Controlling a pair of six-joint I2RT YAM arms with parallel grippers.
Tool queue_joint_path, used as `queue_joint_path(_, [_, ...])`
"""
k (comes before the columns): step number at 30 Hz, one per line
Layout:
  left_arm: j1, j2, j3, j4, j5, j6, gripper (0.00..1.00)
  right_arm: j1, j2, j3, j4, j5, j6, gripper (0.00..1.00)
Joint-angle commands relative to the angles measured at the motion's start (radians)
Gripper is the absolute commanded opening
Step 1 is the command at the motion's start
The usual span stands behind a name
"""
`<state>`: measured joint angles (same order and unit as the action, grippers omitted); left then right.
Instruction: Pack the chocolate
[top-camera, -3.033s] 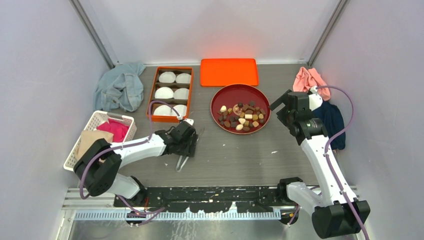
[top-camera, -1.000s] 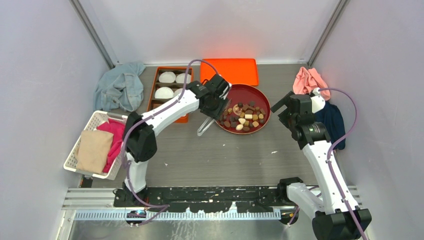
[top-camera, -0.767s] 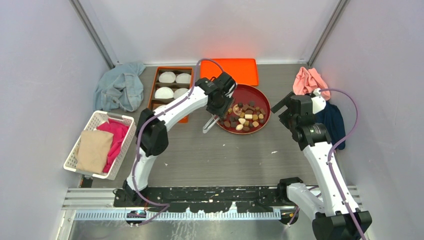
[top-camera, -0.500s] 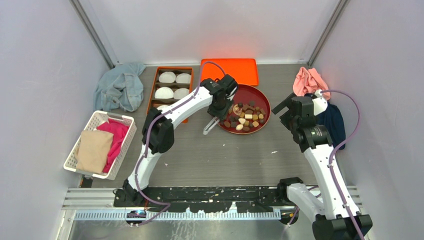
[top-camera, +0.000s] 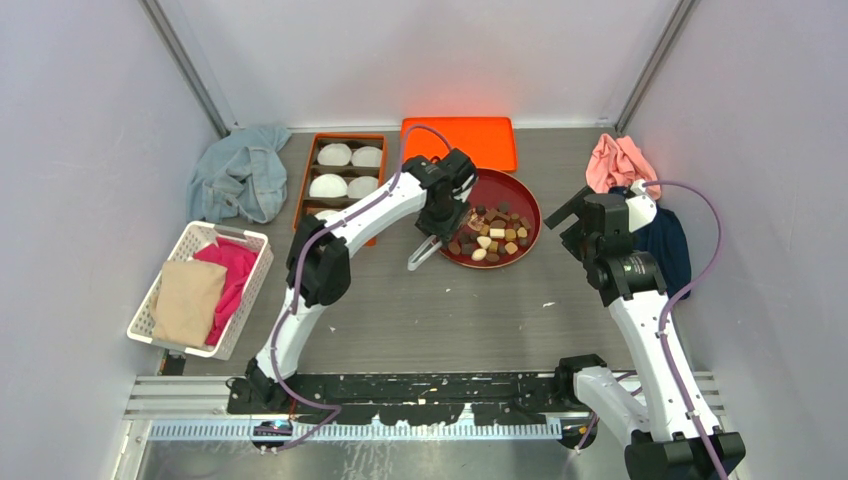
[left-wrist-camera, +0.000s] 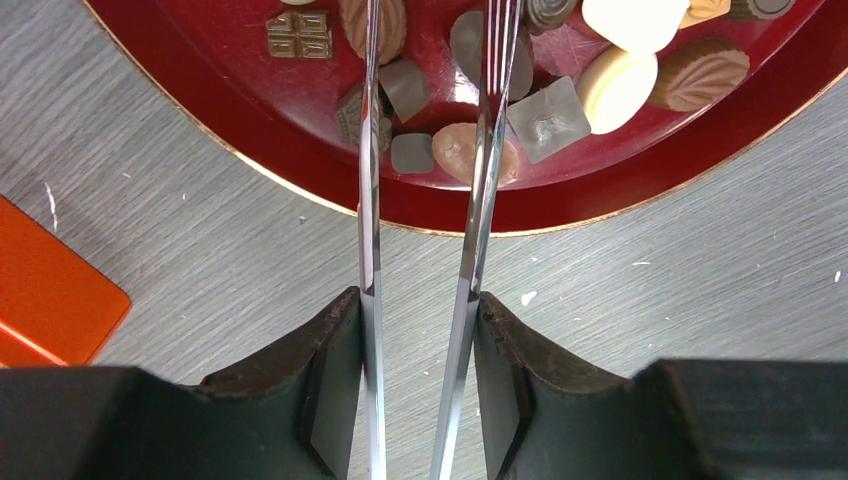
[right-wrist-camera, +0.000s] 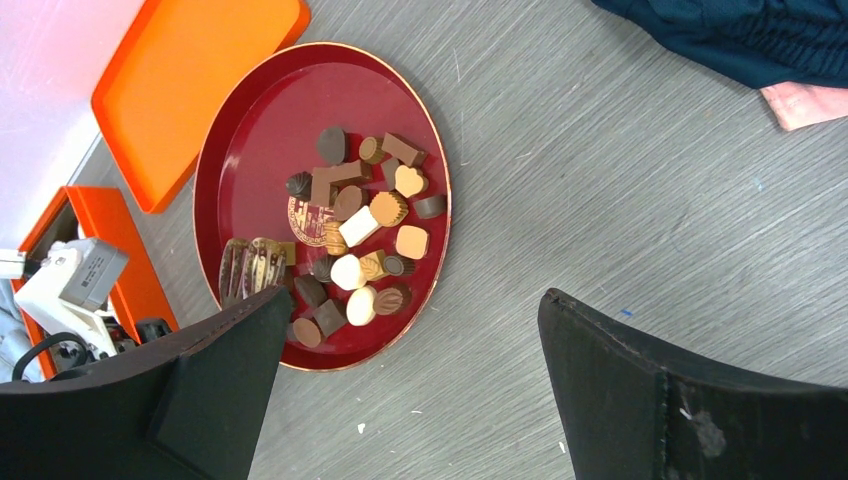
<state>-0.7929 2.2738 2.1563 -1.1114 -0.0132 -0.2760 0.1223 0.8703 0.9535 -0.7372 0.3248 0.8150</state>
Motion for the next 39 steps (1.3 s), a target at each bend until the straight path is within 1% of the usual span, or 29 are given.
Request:
queue_joint_path(1, [-0.006,0.024,0.058,-0.010,0.031,0.010,0.42,0.000,-0.012,0.019,0.016,0.020,-0.003,1.00])
queue_joint_path(4, [-0.005,0.046,0.081,-0.027,0.021,0.010,0.41,0.000,-0.011,0.019,0.016,0.019,-0.003,1.00])
queue_joint_path(6, [-0.006,0.059,0.096,-0.037,-0.020,0.007,0.41,0.000,-0.013,0.018,0.016,0.017,-0.002,1.00])
queue_joint_path(9, [-0.005,0.063,0.098,-0.033,-0.045,0.002,0.41,-0.001,-0.014,0.017,0.016,0.014,-0.002,1.00])
queue_joint_path(13, [-0.005,0.084,0.123,-0.052,-0.057,-0.002,0.41,0.000,-0.013,0.016,0.018,0.010,-0.002,1.00])
queue_joint_path(23, [-0.005,0.085,0.173,-0.137,-0.019,0.029,0.38,0.000,-0.005,0.004,0.035,-0.008,0.003,1.00])
queue_joint_path(27, [-0.005,0.139,0.249,-0.189,-0.015,0.040,0.39,0.000,0.003,0.004,0.044,-0.020,0.008,1.00])
queue_joint_path(30, [-0.005,0.175,0.299,-0.210,-0.008,0.038,0.41,0.000,0.001,0.004,0.044,-0.021,0.010,1.00])
queue_joint_path(36, [-0.005,0.180,0.302,-0.210,-0.013,0.029,0.42,0.000,-0.010,0.004,0.033,-0.012,0.005,1.00])
queue_joint_path(39, [-0.005,0.165,0.276,-0.203,-0.020,0.027,0.41,0.000,-0.010,0.000,0.033,-0.012,0.006,1.00])
